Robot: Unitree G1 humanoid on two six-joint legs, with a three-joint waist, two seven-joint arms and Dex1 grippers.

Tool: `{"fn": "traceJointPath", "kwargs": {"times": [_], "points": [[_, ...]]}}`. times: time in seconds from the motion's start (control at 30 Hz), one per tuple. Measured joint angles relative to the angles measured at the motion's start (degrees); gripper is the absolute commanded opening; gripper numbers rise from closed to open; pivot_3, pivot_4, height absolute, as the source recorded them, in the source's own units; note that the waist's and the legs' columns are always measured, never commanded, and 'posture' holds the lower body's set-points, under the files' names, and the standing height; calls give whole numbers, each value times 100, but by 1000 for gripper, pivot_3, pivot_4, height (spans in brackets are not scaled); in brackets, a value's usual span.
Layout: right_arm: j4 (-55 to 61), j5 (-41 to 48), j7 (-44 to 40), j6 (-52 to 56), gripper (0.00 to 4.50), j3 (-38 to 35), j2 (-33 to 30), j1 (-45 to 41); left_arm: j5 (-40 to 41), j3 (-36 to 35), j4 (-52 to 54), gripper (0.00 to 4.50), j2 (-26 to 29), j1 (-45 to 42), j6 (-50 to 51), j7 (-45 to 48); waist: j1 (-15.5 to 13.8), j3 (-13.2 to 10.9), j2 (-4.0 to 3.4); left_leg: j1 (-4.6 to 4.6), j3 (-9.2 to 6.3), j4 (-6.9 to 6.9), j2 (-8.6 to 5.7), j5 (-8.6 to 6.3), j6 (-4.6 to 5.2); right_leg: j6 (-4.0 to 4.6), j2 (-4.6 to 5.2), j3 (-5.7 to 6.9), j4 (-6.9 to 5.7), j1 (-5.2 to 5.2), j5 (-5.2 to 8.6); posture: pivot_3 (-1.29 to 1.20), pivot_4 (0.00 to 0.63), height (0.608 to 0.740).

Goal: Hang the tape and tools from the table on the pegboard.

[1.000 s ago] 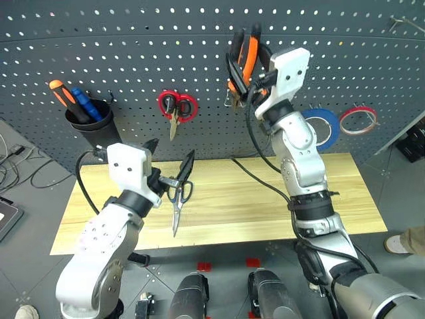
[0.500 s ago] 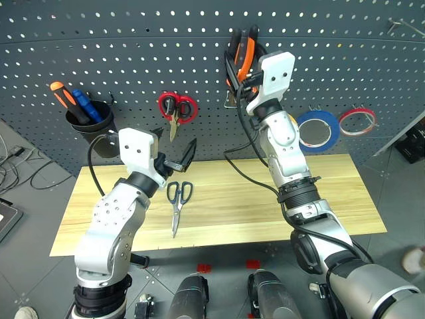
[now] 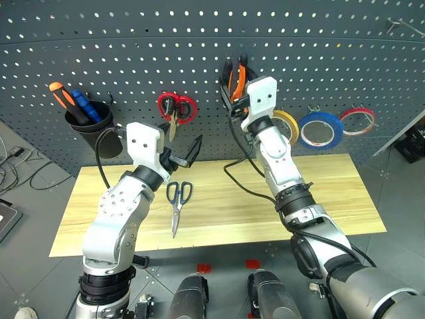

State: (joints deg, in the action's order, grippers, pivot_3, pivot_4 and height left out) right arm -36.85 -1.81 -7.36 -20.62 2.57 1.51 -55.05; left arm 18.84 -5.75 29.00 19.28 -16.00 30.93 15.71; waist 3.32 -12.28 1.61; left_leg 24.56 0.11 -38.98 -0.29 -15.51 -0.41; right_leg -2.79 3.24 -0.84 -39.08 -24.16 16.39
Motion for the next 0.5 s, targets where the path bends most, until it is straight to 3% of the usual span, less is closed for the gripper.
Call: {"fn": "traceJointPath", "kwargs": {"times": [0.03, 0.1, 0.2, 0.5], "points": [[0, -7, -7, 11, 3119, 2, -7, 0, 0, 0, 0, 4500, 0, 0, 0, 0, 1, 0, 0, -1, 1, 0, 0, 0, 0, 0, 0, -1, 0, 0, 0, -44, 187, 740], [1, -29, -12, 20, 3838, 3, -16, 0, 1, 3, 0, 4500, 0, 1, 0, 4, 1, 0, 0, -1, 0, 0, 0, 0, 0, 0, 0, -1, 0, 1, 0, -44, 187, 740], [1, -34, -58, 73, 4493, 3, -35, 0, 2, 11, 0, 4500, -1, 4, -4, 14, 2, 0, 0, -2, 1, 0, 0, 0, 0, 0, 0, -2, 0, 1, 0, -48, 190, 740], [192, -25, -161, 222, 4493, -2, -108, 111, 3, 23, -28, 4500, 0, 4, -7, 41, 2, 0, 0, -2, 0, 0, 0, 0, 0, 0, 0, -2, -1, 2, 0, -62, 191, 740]]}}
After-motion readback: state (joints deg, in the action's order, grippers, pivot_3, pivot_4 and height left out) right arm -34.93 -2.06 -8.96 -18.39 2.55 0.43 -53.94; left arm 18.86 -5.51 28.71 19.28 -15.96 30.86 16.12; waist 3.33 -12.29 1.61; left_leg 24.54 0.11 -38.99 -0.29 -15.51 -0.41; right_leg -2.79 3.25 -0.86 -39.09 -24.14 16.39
